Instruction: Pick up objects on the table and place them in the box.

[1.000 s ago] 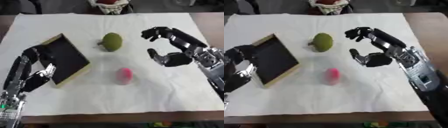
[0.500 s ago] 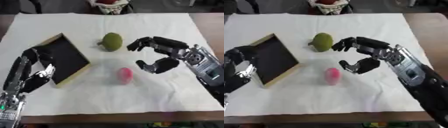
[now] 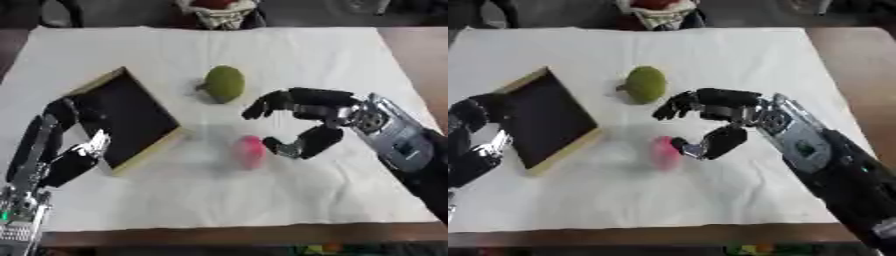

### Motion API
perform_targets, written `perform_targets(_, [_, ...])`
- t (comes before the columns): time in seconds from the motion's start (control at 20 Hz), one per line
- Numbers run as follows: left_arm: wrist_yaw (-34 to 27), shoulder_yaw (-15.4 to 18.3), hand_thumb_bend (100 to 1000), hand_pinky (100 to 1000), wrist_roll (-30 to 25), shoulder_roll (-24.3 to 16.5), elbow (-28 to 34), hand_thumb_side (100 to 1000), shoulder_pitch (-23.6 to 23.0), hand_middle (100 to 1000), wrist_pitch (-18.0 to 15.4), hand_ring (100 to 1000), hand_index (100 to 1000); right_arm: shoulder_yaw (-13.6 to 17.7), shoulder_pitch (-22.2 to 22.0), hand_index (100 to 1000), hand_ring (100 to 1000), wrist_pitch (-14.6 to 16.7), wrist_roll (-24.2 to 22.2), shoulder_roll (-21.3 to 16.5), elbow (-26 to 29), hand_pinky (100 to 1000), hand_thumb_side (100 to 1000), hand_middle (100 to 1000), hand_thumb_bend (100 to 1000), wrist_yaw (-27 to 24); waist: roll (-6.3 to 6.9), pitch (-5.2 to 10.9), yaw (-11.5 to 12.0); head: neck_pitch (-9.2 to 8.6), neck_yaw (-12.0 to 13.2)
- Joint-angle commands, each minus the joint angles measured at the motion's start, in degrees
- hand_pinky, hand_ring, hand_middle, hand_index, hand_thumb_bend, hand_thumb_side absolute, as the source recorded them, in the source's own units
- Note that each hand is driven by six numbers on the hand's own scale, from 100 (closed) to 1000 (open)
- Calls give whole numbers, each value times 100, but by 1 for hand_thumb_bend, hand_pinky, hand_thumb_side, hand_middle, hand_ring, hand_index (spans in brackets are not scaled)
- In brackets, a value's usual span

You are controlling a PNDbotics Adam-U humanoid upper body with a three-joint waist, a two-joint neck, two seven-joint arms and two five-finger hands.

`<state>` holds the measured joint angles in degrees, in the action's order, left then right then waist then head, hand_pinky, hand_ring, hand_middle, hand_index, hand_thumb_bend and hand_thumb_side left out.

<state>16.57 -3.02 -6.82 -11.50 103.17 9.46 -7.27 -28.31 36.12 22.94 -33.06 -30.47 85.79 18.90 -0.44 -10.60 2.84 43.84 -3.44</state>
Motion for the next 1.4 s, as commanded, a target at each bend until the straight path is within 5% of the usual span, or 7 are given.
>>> perform_targets(0.05, [-14, 2, 264, 667, -18, -99, 77, 444, 25, 612, -9, 592, 778, 7, 124, 920, 829, 102, -88, -49, -6, 780, 542, 819, 112, 132, 3, 99, 5, 28, -11])
perform_targets(1.0, [-21, -8, 254, 667, -28, -94, 79, 448, 29, 613, -11, 592, 778, -74, 238, 901, 832, 587, -314, 198, -405, 797, 504, 814, 136, 964, 18, 104, 45, 28, -42])
perform_targets(1.4, [-27, -14, 247, 668, -33, -88, 82, 450, 39, 613, -14, 592, 779, -13, 253, 820, 815, 761, 69, 395, -751, 789, 287, 793, 100, 1504, 38, 98, 61, 28, -57])
